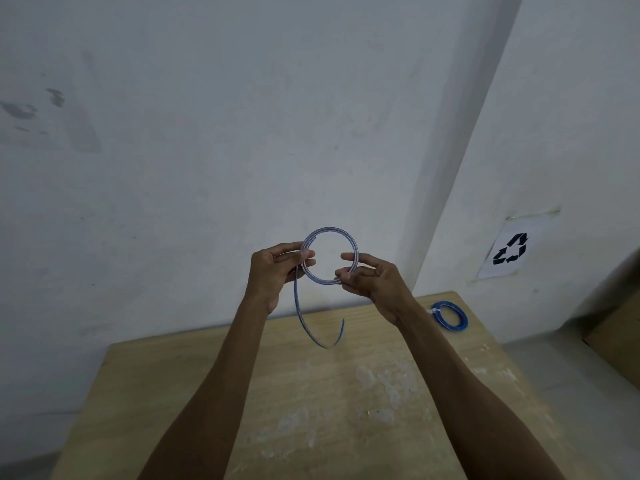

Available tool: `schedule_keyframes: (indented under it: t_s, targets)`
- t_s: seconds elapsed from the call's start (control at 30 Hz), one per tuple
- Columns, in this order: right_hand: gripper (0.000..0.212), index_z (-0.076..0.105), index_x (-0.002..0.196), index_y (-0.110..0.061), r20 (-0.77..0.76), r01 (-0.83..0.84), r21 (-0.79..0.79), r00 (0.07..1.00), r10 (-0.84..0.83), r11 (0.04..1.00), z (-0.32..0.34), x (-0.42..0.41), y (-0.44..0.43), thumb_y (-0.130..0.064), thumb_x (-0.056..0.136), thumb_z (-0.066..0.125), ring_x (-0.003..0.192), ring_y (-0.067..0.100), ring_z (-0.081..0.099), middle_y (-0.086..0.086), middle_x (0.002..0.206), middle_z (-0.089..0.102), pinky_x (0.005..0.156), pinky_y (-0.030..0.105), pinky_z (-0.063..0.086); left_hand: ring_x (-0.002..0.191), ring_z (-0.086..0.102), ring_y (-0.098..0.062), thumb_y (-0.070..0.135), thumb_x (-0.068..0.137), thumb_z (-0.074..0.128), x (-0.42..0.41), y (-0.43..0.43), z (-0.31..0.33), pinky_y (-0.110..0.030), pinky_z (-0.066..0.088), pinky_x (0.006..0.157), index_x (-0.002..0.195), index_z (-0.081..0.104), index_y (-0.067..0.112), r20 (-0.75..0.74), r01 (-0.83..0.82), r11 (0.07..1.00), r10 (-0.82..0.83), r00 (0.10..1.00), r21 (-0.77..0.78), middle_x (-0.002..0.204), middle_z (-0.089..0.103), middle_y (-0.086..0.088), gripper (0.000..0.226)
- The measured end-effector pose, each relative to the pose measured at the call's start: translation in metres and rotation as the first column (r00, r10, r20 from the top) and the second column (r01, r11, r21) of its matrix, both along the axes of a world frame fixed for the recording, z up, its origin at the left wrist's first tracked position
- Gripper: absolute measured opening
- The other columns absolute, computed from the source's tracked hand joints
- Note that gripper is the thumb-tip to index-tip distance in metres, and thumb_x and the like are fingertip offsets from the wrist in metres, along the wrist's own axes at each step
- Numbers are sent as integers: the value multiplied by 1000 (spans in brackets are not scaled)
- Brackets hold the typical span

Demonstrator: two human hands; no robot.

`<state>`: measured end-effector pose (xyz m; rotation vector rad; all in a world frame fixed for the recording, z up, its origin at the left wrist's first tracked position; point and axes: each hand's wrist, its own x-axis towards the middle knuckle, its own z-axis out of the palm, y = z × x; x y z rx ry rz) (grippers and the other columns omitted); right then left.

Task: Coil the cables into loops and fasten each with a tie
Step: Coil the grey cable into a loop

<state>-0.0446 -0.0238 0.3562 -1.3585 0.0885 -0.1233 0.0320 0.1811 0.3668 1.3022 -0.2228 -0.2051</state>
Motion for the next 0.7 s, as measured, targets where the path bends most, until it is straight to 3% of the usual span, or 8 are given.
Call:
schedule_keyframes:
  t_s: [0.13,0.23,0.4,0.57,0.7]
  targets:
    - [17,75,109,-6,0,105,84,994,-105,991,4,2,-2,-15,97,66,95,27,76,16,105,77,86,34,59,88,79,-27,4,91,74,-1,4,0,-26,60,72,108,75,3,11,40,999,-40,999,23,98,79,-17,17]
    - [16,76,101,-4,-17,153,51,988,-152,987,8,2,-4,-15,98,65,85,23,76,13,94,78,77,30,58,88,79,-27,5,91,74,-2,6,-2,-26,60,73,108,75,2,12,70,996,-70,997,53,98,79,-16,17]
    - [24,75,110,-3,24,186,-105,982,-185,977,9,3,-3,-22,97,69,84,25,76,15,100,78,73,29,60,87,78,-29,5,91,74,-2,7,-3,-27,60,74,110,74,0,12,95,992,-96,995,82,97,79,-17,20]
    - [18,76,102,0,-14,169,-45,985,-169,985,13,5,-5,-16,95,70,75,24,70,14,85,75,71,29,59,87,78,-30,5,90,74,-3,6,-2,-31,62,78,106,75,3,24,147,984,-151,988,100,97,79,-17,16]
    - [21,75,113,-6,-42,129,-84,990,-133,988,16,6,-6,-17,96,68,81,26,75,17,94,77,75,32,61,89,78,-31,6,90,74,-1,8,-4,-34,62,82,104,76,6,44,149,981,-156,987,126,97,79,-16,14]
